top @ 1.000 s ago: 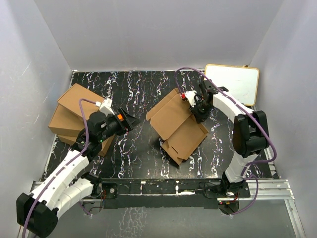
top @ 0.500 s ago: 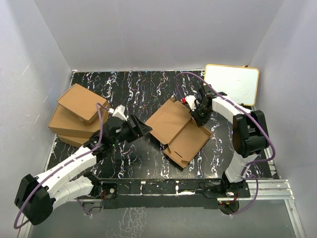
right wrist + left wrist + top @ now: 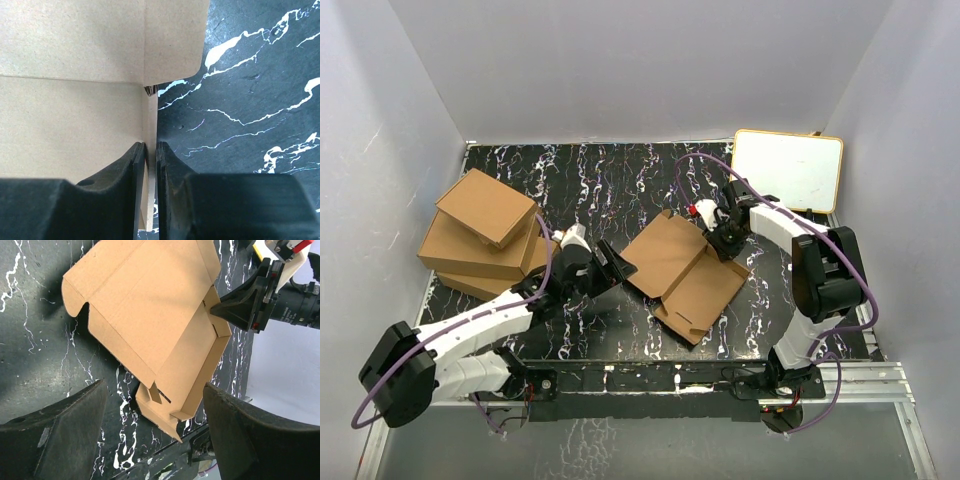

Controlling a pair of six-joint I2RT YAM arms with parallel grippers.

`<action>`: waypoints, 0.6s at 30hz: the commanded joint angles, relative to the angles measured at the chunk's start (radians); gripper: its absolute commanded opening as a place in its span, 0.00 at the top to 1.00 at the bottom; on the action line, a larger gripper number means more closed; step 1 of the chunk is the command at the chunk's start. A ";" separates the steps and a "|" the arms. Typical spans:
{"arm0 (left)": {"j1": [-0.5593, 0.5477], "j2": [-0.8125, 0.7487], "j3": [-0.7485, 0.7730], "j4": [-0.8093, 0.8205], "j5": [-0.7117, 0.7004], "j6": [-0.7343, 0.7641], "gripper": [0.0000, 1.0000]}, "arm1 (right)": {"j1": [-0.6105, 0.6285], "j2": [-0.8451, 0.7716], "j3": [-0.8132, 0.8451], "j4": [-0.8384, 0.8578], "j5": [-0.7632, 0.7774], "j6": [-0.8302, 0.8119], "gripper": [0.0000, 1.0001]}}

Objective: Fold the paper box

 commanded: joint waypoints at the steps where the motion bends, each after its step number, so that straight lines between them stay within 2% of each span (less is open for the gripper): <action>1: -0.035 0.032 -0.021 0.034 -0.056 -0.074 0.25 | -0.003 -0.053 -0.018 0.049 0.025 -0.003 0.79; 9: -0.075 0.105 -0.054 0.094 -0.096 -0.187 0.23 | -0.005 -0.084 -0.063 0.094 0.042 -0.002 0.79; 13: -0.087 0.142 -0.056 0.130 -0.110 -0.207 0.23 | -0.006 -0.104 -0.089 0.137 0.086 0.017 0.92; 18: -0.094 0.199 -0.058 0.195 -0.122 -0.222 0.23 | -0.005 -0.121 -0.123 0.183 0.114 0.043 0.92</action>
